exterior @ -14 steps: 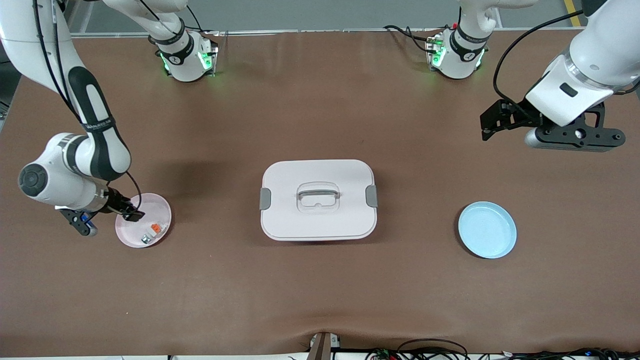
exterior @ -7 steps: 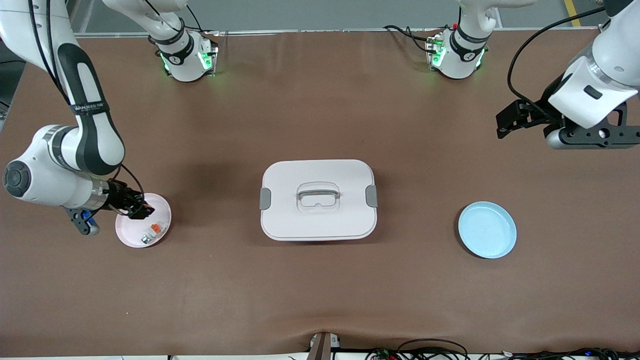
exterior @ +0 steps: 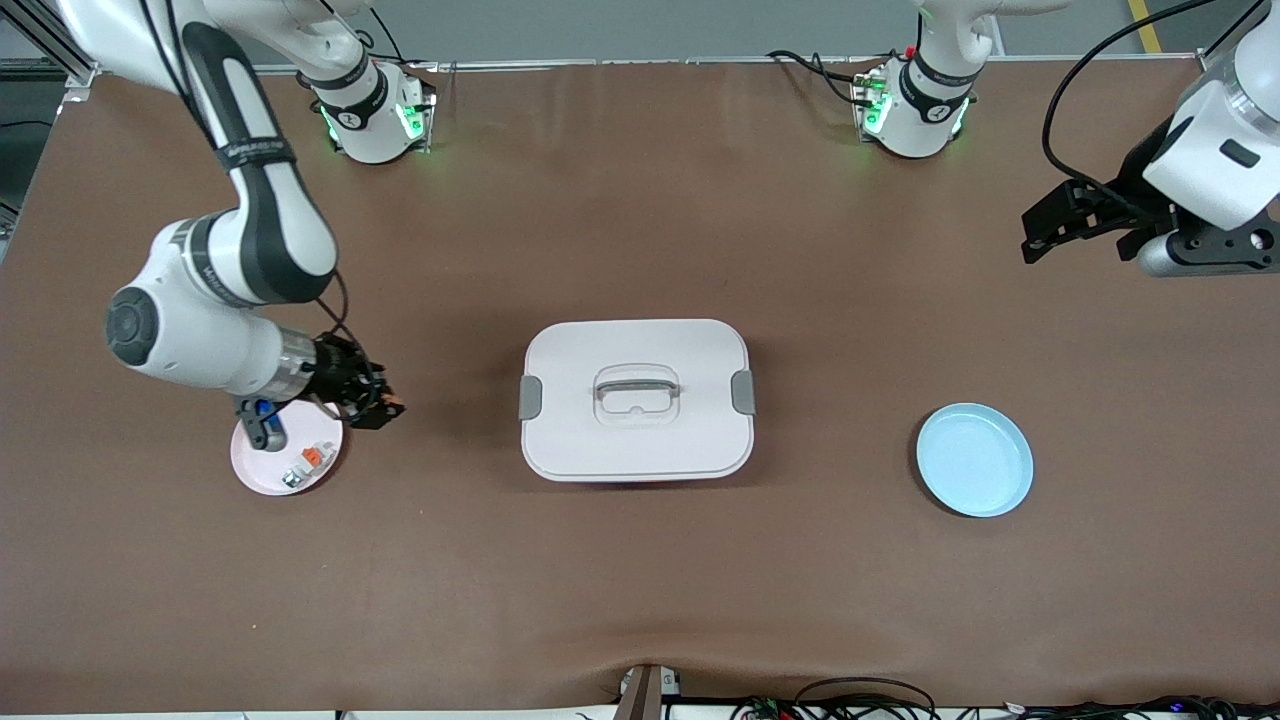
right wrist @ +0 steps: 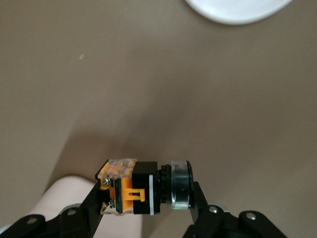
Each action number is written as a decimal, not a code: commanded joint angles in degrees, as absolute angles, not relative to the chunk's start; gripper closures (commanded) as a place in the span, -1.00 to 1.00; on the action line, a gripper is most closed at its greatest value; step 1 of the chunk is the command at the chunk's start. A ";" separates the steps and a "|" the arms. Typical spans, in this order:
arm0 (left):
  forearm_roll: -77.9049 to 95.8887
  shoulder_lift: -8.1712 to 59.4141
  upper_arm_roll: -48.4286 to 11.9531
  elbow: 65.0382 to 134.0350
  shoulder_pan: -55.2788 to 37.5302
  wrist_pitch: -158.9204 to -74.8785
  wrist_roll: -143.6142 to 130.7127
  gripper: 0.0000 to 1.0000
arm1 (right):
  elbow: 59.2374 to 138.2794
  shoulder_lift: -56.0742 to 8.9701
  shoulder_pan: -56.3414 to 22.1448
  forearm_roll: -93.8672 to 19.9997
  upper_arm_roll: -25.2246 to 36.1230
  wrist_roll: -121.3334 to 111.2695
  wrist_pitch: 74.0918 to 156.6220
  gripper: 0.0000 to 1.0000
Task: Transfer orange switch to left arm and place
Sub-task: 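Lift the switch over the white box with the right gripper, then grasp the switch with the left gripper beside the right gripper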
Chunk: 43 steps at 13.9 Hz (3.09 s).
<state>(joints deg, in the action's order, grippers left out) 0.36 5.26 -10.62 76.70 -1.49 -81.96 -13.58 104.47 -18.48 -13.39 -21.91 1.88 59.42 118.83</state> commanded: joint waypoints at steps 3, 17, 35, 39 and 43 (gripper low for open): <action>0.53 5.10 -10.72 76.90 -1.41 -81.47 -13.71 -1.00 | 98.89 -18.28 -19.41 -26.10 2.55 71.69 118.04 1.00; 10.09 10.97 -11.78 77.17 -9.40 -81.91 -16.26 -1.00 | 84.30 -21.62 -31.98 -35.68 2.64 97.54 119.00 1.00; 37.17 7.12 -19.77 100.27 -8.70 -128.58 -15.58 -1.00 | 66.98 -31.81 -39.81 -35.59 2.72 117.86 124.36 1.00; 44.03 6.85 -19.69 102.39 -8.18 -128.50 -6.78 -1.00 | 66.62 -31.99 -39.90 -35.86 2.55 119.00 124.54 1.00; 45.44 7.47 -19.69 102.13 -8.35 -128.50 -7.38 -1.00 | 66.62 -31.99 -40.60 -35.95 2.46 120.15 126.47 1.00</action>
<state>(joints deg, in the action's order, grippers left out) 43.41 8.98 -19.41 100.64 -8.73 -127.79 -8.29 68.77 -30.77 -39.68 -34.82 1.94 118.69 125.75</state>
